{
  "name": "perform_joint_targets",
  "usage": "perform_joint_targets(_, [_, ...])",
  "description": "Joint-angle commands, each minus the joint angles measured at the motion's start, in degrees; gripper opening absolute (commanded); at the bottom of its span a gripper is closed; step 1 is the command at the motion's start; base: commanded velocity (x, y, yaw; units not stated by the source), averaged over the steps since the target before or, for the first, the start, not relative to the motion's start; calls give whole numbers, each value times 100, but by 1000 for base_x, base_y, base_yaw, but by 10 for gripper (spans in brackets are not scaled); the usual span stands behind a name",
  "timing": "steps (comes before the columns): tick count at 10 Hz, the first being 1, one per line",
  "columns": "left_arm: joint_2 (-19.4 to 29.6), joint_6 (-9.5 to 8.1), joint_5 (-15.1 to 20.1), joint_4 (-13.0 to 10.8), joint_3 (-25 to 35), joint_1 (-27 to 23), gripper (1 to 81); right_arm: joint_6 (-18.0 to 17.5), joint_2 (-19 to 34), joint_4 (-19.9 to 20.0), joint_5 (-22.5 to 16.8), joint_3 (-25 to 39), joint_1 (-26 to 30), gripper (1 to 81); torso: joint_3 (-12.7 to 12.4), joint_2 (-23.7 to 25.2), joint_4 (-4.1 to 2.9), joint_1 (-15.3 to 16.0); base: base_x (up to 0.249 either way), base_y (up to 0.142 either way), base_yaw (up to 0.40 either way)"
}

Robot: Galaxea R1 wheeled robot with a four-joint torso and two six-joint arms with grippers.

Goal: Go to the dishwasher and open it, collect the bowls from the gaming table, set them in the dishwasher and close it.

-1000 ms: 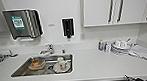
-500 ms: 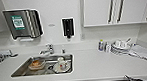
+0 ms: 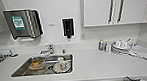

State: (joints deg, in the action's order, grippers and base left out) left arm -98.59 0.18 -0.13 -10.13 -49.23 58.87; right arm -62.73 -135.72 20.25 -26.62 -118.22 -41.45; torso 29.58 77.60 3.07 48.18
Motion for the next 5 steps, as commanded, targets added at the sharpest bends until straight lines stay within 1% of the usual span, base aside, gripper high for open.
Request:
perform_joint_targets(1, [242,34,83,-112,150,-424,811,7,709,-381,-1082,248,308,811,0,0,0,0,0,0,0])
perform_joint_targets(3, [198,26,84,-147,150,-424,811,7,807,-469,-1082,319,202,811,0,0,0,0,0,0,0])
perform_joint_targets(5, [189,17,84,-130,150,-424,811,7,763,-478,-1047,283,35,811,0,0,0,0,0,0,0])
